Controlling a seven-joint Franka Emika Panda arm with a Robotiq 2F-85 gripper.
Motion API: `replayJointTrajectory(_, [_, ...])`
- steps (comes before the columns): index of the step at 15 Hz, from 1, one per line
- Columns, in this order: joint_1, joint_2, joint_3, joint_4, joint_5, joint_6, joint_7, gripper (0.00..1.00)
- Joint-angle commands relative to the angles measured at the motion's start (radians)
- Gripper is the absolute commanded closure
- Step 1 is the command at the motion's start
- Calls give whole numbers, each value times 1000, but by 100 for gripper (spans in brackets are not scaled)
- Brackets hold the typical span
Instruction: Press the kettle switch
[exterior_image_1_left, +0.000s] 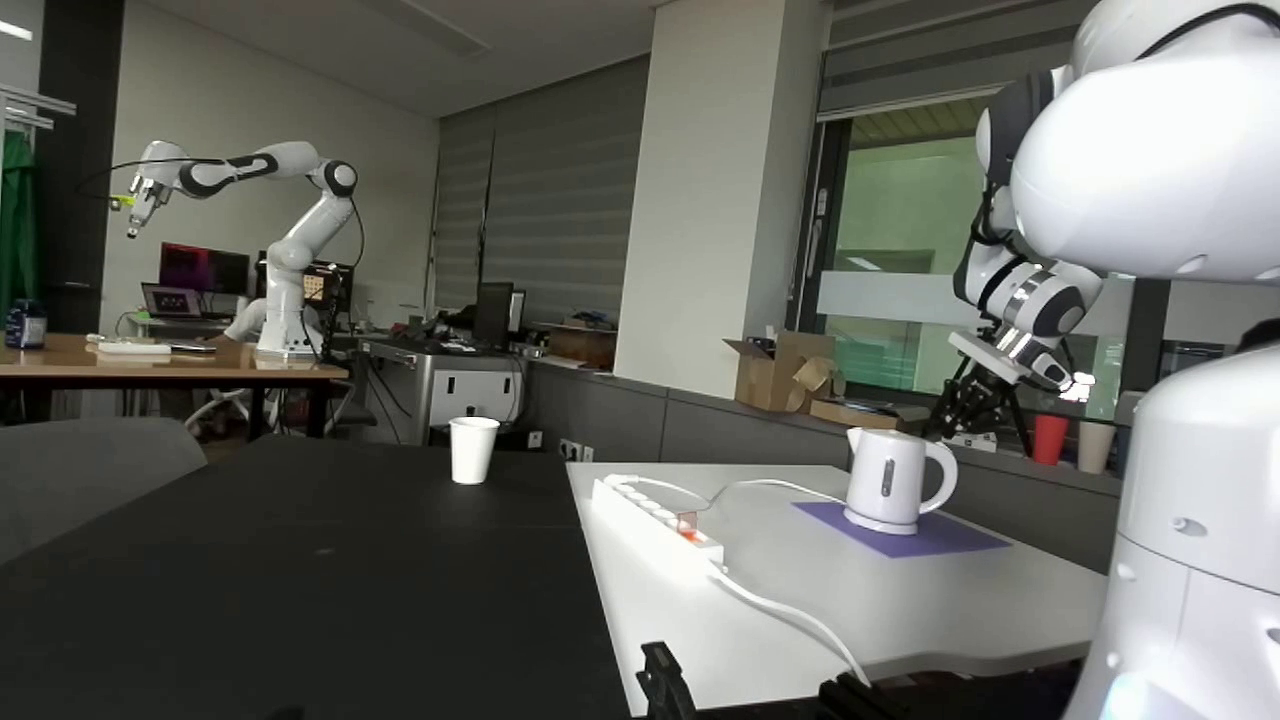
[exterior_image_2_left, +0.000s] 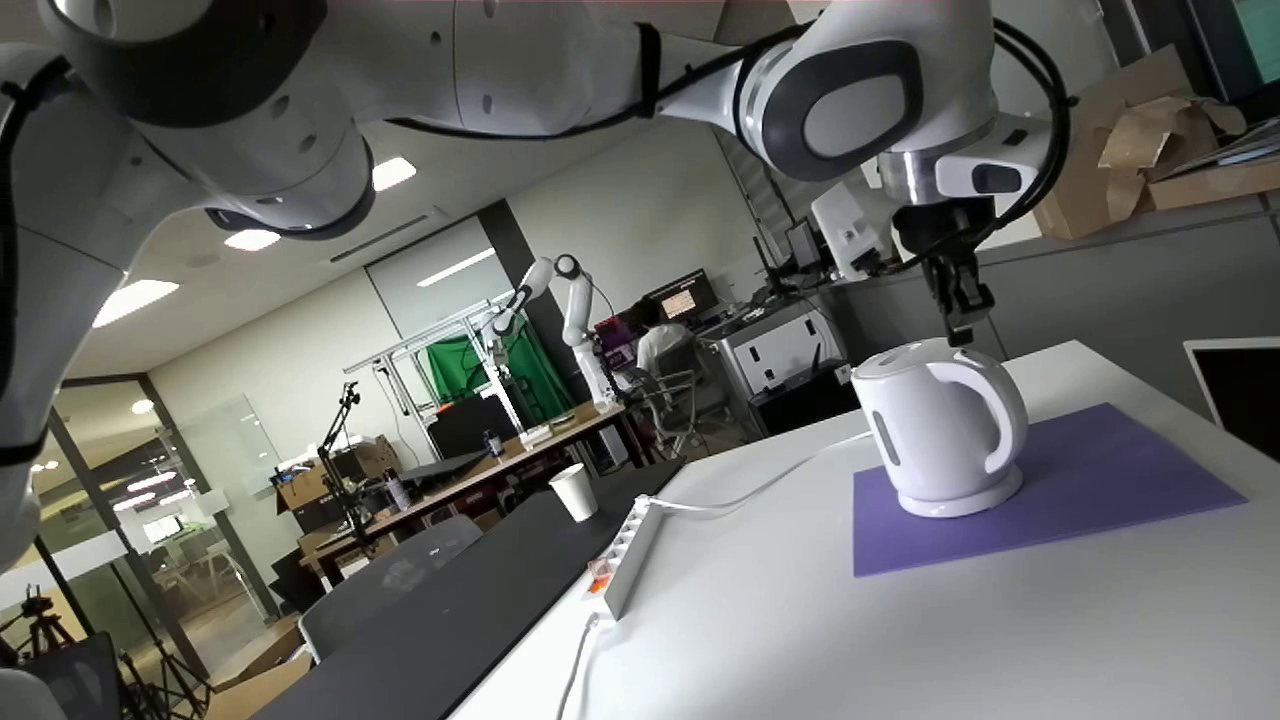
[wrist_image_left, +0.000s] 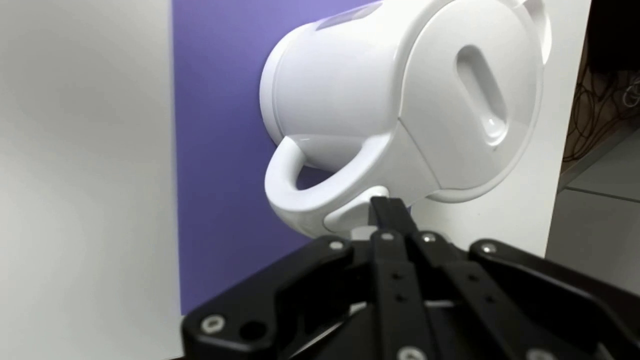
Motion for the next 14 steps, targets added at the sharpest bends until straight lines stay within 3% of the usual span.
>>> replayJointTrajectory(1, [-26,40,16,81,-17,-44,54,100])
replayJointTrajectory(14, [-71,116,24,176,-32,-128,85,100])
